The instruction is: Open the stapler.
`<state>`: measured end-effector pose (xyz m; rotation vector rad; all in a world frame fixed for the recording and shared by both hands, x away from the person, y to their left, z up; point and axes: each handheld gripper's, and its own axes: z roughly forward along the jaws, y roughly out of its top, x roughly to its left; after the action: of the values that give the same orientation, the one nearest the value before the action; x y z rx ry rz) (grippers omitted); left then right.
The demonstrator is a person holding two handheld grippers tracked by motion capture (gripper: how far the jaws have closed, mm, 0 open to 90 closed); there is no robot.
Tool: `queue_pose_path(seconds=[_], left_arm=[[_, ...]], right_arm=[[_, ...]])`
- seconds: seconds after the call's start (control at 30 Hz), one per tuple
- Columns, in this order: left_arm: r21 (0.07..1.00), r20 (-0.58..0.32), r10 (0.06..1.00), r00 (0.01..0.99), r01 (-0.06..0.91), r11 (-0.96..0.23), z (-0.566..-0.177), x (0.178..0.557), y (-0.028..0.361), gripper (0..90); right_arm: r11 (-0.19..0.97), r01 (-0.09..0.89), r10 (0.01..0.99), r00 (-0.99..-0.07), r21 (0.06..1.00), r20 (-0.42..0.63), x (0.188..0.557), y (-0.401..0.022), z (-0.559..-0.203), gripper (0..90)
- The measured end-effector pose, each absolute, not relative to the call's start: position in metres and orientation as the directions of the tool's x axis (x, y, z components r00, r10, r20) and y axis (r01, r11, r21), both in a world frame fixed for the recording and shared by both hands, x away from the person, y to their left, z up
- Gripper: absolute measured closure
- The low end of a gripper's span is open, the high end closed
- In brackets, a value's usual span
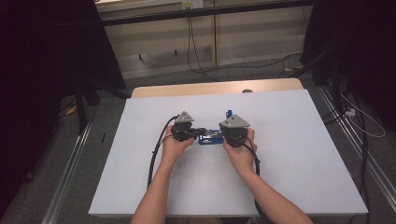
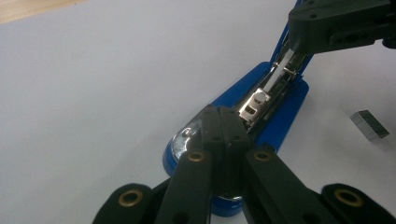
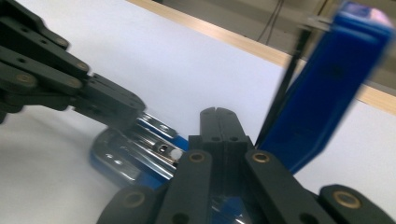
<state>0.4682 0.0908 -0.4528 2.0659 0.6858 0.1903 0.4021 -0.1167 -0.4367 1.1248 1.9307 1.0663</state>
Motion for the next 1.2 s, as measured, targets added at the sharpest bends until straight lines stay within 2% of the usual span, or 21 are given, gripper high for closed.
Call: queue_pose_path(seconds=[0.37,0.43,0.53,0.77,0.9,1.2], left_arm=[[0.816,-0.132,0.539,0.832,0.400,-0.417,-0.453,0.468,0.091,90.0],[0.816,-0.125,0.539,0.833,0.395,-0.422,-0.453,0.468,0.091,90.0],[0.814,-0.122,0.540,0.833,0.395,-0.425,-0.453,0.468,0.090,90.0],[0.813,-0.120,0.542,0.832,0.396,-0.426,-0.452,0.467,0.090,90.0],[0.813,-0.124,0.543,0.831,0.398,-0.424,-0.452,0.467,0.090,90.0],[0.811,-0.128,0.548,0.827,0.405,-0.423,-0.452,0.467,0.090,90.0]], right_arm=[[0.299,0.363,0.907,-0.397,0.883,-0.144,0.401,-0.130,-0.431,90.0],[0.316,0.354,0.908,-0.383,0.880,-0.172,0.400,-0.135,-0.429,90.0],[0.279,0.364,0.917,-0.376,0.888,-0.133,0.401,-0.144,-0.426,90.0],[0.293,0.363,0.917,-0.370,0.885,-0.152,0.401,-0.149,-0.426,90.0],[0.259,0.383,0.926,-0.360,0.887,-0.115,0.402,-0.161,-0.433,90.0],[0.261,0.396,0.927,-0.358,0.880,-0.113,0.405,-0.170,-0.439,90.0]])
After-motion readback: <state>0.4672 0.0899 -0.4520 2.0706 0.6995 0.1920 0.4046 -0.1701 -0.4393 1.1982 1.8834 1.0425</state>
